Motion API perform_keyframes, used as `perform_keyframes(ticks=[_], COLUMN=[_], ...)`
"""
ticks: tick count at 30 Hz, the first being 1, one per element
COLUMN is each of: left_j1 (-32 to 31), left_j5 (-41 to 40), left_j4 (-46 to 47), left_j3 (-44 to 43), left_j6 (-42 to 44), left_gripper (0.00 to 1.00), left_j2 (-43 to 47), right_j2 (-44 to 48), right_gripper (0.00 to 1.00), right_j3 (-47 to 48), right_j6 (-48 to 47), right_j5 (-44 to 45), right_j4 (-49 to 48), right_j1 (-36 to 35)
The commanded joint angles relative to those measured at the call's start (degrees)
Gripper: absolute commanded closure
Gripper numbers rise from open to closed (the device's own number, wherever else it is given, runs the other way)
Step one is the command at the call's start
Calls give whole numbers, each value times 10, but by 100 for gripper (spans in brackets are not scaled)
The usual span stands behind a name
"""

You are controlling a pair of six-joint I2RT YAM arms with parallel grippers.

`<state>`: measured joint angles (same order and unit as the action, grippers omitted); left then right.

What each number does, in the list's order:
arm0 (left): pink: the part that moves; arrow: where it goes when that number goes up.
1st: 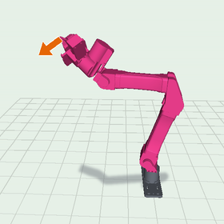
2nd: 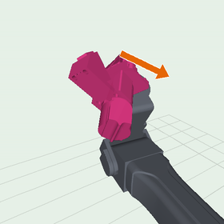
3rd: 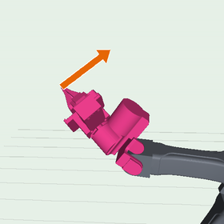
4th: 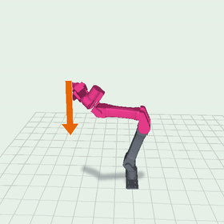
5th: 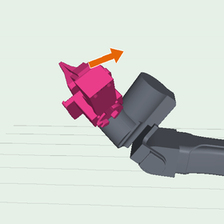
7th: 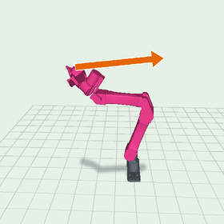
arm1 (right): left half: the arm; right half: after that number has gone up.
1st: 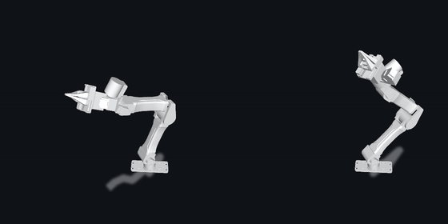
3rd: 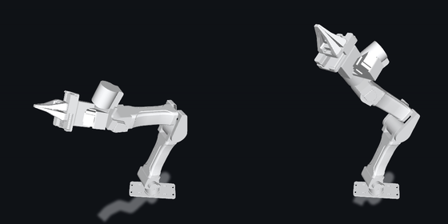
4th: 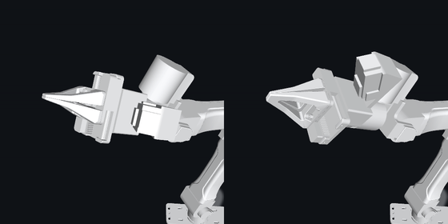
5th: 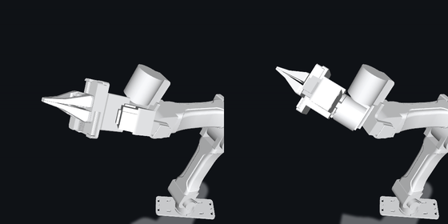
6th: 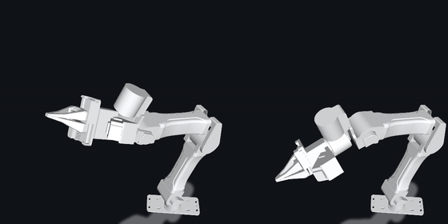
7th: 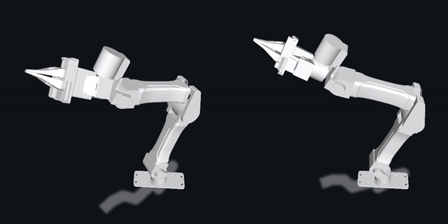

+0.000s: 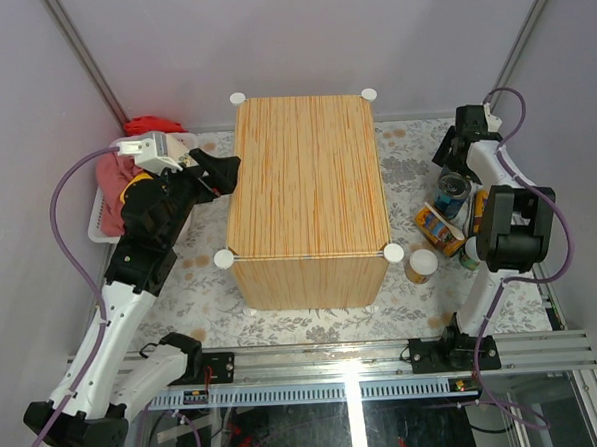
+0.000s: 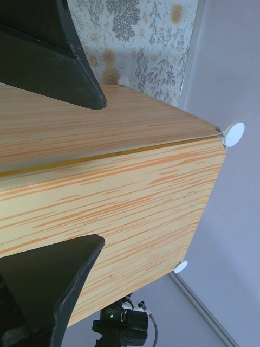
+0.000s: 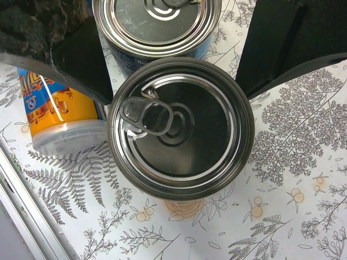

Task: Place and organize the canned foods onto the counter

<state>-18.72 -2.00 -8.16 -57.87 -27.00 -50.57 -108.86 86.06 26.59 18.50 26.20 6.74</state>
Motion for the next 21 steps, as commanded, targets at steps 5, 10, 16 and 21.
perform_keyframes(ticks=[5, 10, 16, 21], left_j1=[16, 21, 24, 27], left_j5=[-10, -13, -12, -13], left_j4=[38, 40, 46, 46], left_j3=[19, 19, 18, 18], left_j6=[19, 23, 20, 20], left_gripper=[0, 0, 0, 0], left_j2=[6, 2, -5, -3], right_j2=[-29, -44, -53, -47], right_gripper=[1, 1, 1, 10], right_j3=[41, 54, 57, 39], right_j6=[-21, -29, -35, -42], right_j5=[34, 56, 79, 78], right_j4=[-24, -33, -50, -85], right_j1=[6, 6, 6, 6])
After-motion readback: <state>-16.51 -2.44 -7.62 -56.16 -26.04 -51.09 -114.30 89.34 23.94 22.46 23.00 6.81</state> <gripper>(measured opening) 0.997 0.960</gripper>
